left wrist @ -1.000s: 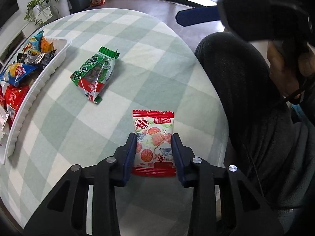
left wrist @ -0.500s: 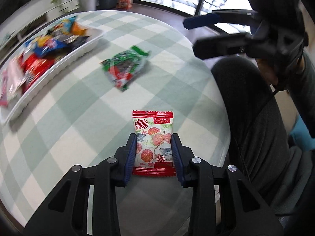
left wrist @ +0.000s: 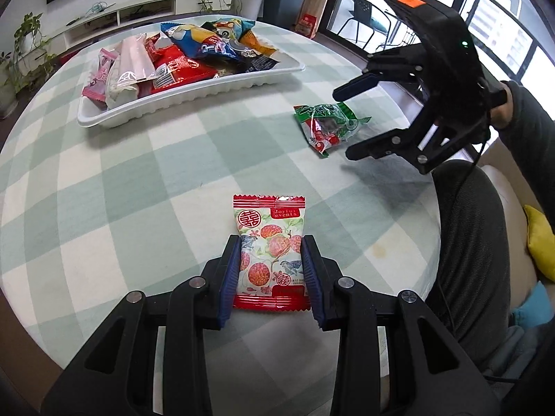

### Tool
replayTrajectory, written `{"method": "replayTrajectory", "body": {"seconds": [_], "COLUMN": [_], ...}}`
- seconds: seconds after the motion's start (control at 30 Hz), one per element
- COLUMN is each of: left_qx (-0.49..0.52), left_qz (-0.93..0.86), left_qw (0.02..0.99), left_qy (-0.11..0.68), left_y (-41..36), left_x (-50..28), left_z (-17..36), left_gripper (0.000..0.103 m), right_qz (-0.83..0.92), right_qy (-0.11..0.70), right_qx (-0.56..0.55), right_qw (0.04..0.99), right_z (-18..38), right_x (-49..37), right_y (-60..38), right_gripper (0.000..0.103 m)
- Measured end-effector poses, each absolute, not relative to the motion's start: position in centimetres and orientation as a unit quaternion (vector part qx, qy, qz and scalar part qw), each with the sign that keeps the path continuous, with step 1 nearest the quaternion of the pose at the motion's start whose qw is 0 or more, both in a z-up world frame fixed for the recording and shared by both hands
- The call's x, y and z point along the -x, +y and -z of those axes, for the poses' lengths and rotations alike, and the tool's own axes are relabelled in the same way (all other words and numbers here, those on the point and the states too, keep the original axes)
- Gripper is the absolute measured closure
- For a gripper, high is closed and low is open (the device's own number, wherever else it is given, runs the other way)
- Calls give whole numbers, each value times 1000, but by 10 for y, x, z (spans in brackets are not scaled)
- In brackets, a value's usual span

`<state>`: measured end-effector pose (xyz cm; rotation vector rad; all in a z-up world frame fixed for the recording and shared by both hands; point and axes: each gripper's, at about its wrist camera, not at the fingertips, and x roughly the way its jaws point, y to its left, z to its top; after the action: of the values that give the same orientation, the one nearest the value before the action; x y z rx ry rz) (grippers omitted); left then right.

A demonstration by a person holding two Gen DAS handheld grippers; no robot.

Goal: Organize snacks
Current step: 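Grasp the red-white candy packet with the left tool while the right tool grasps the green seaweed bag, then carry both held bags over the tray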

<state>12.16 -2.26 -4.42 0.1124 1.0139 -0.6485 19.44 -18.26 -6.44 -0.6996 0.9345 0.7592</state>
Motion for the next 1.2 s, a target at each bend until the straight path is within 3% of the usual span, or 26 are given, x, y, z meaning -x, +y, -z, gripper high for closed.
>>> {"method": "replayTrajectory", "body": {"seconds": [0.23,0.53,0.67,0.8,1.2], "left_qx": [-49,-45,-44,-44,-37], "left_qz": [305,301,300,299,296], "left_qw": [819,821,822,824,830], "left_qy": [484,482,481,480,472], "left_y": [-28,-28,-28,-27,-25], "left_x": [-126,-125,-126,-126,-122], "left_z": [54,53,54,53,53], "left_gripper": [71,71,71,71,71], "right_qz": [-357,-372,-370,-370,-369], "right_qy": [468,504,504,502,474], "right_qx": [339,306,301,283,169], "right_qw": [733,717,720,729,781], "right_z": [75,72,70,68,62], "right_x": [-215,-227,-223,-215,-179], "right_y": [-171,-171,-168,-169,-182], "right_gripper": [27,44,55,72,75]}}
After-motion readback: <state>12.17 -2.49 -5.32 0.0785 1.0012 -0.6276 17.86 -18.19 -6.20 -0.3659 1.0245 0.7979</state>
